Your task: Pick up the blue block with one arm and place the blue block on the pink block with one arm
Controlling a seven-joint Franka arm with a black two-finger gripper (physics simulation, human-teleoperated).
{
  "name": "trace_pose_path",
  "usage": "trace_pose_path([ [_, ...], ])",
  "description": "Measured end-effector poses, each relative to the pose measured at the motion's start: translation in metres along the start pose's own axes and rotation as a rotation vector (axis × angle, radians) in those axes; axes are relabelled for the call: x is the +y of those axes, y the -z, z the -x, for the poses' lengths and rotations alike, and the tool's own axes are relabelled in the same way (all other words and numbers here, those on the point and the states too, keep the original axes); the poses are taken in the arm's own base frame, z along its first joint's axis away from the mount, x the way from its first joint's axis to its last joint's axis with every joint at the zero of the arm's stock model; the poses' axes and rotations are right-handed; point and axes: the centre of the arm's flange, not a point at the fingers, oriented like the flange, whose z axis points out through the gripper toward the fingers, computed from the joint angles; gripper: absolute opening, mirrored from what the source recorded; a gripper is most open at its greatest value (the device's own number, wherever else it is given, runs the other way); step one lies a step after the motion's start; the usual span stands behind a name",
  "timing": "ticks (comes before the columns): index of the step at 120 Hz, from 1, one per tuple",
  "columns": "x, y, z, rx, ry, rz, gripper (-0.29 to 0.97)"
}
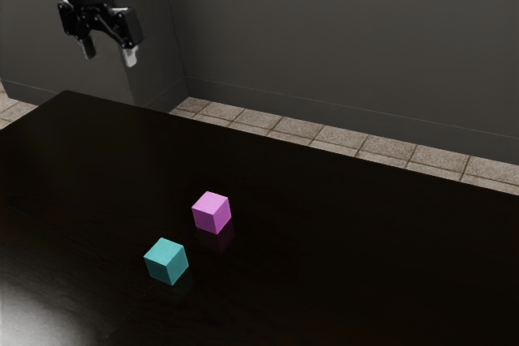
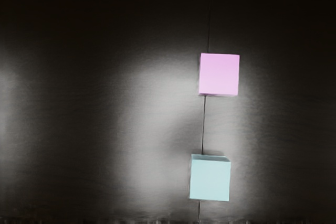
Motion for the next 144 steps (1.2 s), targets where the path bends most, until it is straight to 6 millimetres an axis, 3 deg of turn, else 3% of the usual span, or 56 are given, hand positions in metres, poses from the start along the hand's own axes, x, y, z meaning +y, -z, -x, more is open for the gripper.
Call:
trace_pose_path([
  [12,-0.014,-0.002,0.003,-0.022,0.03,-0.005,0.68],
  [25,-0.013,0.0,0.004,-0.031,0.032,0.0,0.68],
  [28,-0.013,0.012,0.005,-0.009,0.031,0.001,0.68],
  [37,-0.01,0.078,0.02,0.105,0.03,0.006,0.68],
  [42,-0.007,0.096,0.026,0.132,0.024,0.015,0.68],
  [76,0.022,0.07,0.004,0.05,-0.025,0.036,0.68],
  [100,0.027,0.061,0.001,0.024,-0.032,0.04,0.68],
  [105,0.027,0.046,0.003,0.002,-0.033,0.048,0.68],
  [126,0.042,-0.077,0.032,-0.096,-0.05,0.064,0.68],
  [144,0.05,-0.176,0.036,-0.133,-0.048,0.071,0.68],
])
